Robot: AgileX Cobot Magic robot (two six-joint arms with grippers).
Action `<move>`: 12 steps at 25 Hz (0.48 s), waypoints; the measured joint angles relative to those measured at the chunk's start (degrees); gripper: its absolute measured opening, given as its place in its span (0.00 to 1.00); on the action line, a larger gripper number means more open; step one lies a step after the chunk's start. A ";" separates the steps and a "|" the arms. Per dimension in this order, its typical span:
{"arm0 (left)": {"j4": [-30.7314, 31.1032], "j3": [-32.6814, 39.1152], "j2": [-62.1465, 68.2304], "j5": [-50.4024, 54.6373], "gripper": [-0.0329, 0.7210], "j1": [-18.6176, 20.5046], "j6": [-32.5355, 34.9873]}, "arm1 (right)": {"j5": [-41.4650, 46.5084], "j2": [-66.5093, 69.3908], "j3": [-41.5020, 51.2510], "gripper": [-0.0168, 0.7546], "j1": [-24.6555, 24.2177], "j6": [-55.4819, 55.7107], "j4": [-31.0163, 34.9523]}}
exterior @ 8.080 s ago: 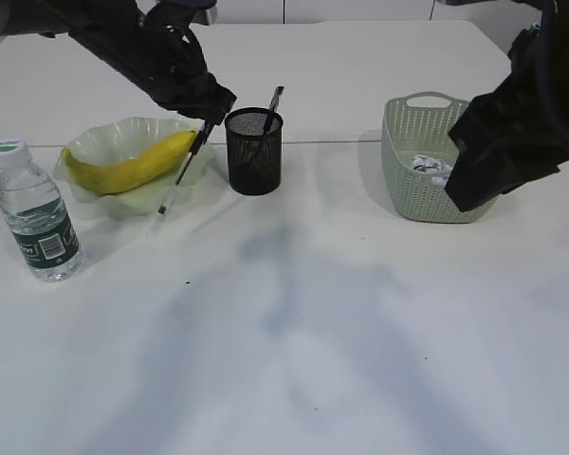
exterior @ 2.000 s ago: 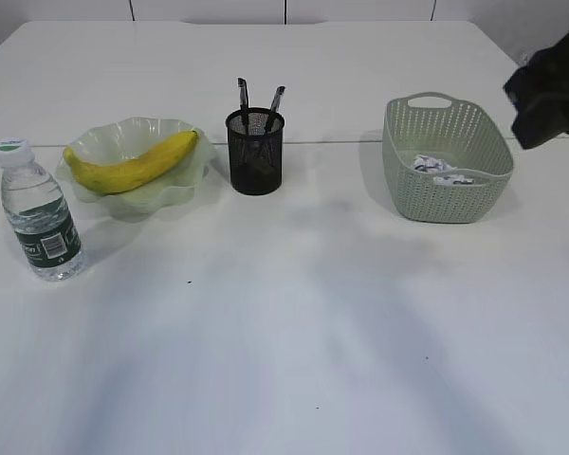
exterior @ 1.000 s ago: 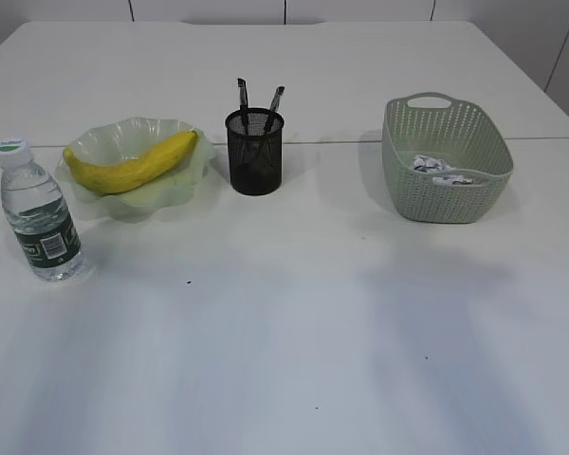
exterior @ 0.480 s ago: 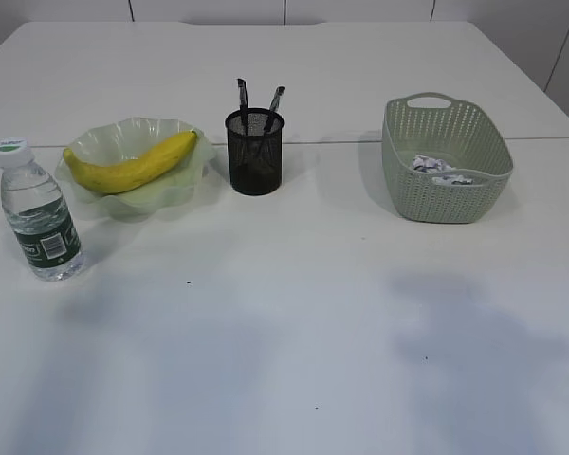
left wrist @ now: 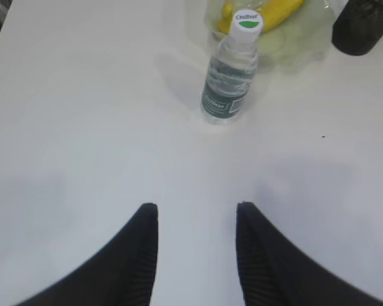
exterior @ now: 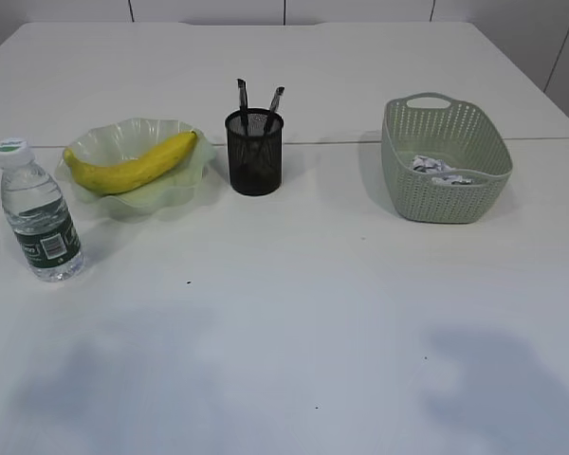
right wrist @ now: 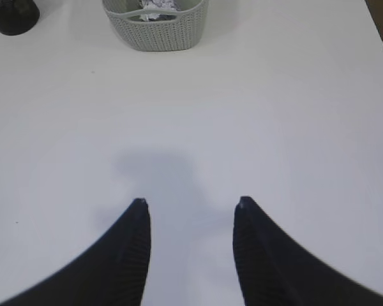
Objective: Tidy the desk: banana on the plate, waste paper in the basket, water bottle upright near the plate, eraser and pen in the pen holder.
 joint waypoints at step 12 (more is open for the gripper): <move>3.09 3.93 -22.46 5.71 0.44 0.00 -0.15 | 1.61 -10.68 8.43 0.44 0.00 1.08 2.57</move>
